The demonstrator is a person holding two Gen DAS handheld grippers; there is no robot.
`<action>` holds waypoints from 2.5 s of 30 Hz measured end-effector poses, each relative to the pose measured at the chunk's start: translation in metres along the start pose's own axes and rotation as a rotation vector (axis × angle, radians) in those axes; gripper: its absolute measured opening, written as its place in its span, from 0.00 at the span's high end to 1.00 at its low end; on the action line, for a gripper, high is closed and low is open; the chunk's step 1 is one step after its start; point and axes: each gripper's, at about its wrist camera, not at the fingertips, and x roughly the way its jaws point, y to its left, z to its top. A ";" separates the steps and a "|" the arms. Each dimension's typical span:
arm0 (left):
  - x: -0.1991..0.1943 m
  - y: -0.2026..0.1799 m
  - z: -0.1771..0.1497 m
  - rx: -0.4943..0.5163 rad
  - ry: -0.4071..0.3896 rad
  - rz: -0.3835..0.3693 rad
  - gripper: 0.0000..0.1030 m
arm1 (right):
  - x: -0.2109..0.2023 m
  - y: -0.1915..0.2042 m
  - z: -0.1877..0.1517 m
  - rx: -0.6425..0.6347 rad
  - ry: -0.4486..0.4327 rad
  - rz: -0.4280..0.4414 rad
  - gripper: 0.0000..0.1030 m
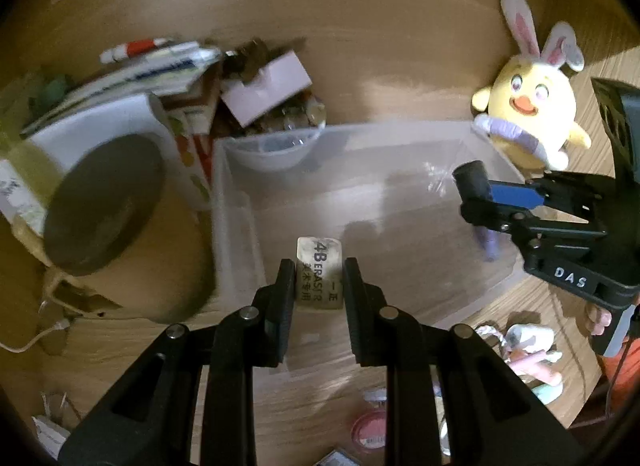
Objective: Organize objects
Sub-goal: 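Drop the eraser and nail polish into the clear box with both tools, then grasp the pink scissors with the left tool while the right tool grasps a lipstick tube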
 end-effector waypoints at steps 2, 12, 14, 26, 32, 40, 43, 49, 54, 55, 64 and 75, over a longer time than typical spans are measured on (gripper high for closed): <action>0.007 -0.002 0.000 0.004 0.011 0.004 0.77 | 0.007 0.002 0.001 -0.010 0.017 -0.002 0.77; 0.005 -0.007 -0.001 0.026 0.009 -0.002 0.74 | 0.019 0.010 0.006 -0.031 0.045 -0.028 0.74; -0.003 -0.007 -0.003 0.021 -0.006 -0.003 0.59 | 0.012 0.012 0.005 -0.032 0.028 -0.038 0.68; -0.082 0.004 -0.054 -0.024 -0.146 0.113 0.06 | -0.088 0.019 -0.031 -0.015 -0.193 -0.065 0.41; -0.102 0.010 -0.109 -0.057 -0.124 0.162 0.04 | -0.121 0.032 -0.072 -0.016 -0.254 -0.065 0.37; -0.102 0.017 -0.180 -0.131 -0.011 0.178 0.04 | -0.131 0.051 -0.133 -0.010 -0.232 -0.028 0.37; -0.101 0.014 -0.195 -0.163 0.020 0.148 0.04 | -0.131 0.056 -0.150 -0.005 -0.218 -0.030 0.37; -0.088 -0.018 -0.198 -0.105 0.053 0.095 0.04 | -0.126 0.060 -0.171 0.021 -0.191 0.002 0.37; -0.080 -0.028 -0.196 -0.082 0.047 0.096 0.04 | -0.117 0.064 -0.180 0.029 -0.166 0.033 0.38; -0.078 -0.026 -0.197 -0.086 0.047 0.096 0.04 | -0.115 0.064 -0.181 0.028 -0.160 0.037 0.42; -0.086 0.005 -0.209 -0.126 0.026 0.159 0.08 | -0.099 0.071 -0.181 -0.007 -0.135 0.025 0.65; -0.080 -0.002 -0.198 -0.091 -0.039 0.133 0.45 | -0.088 0.071 -0.177 -0.006 -0.122 -0.022 0.72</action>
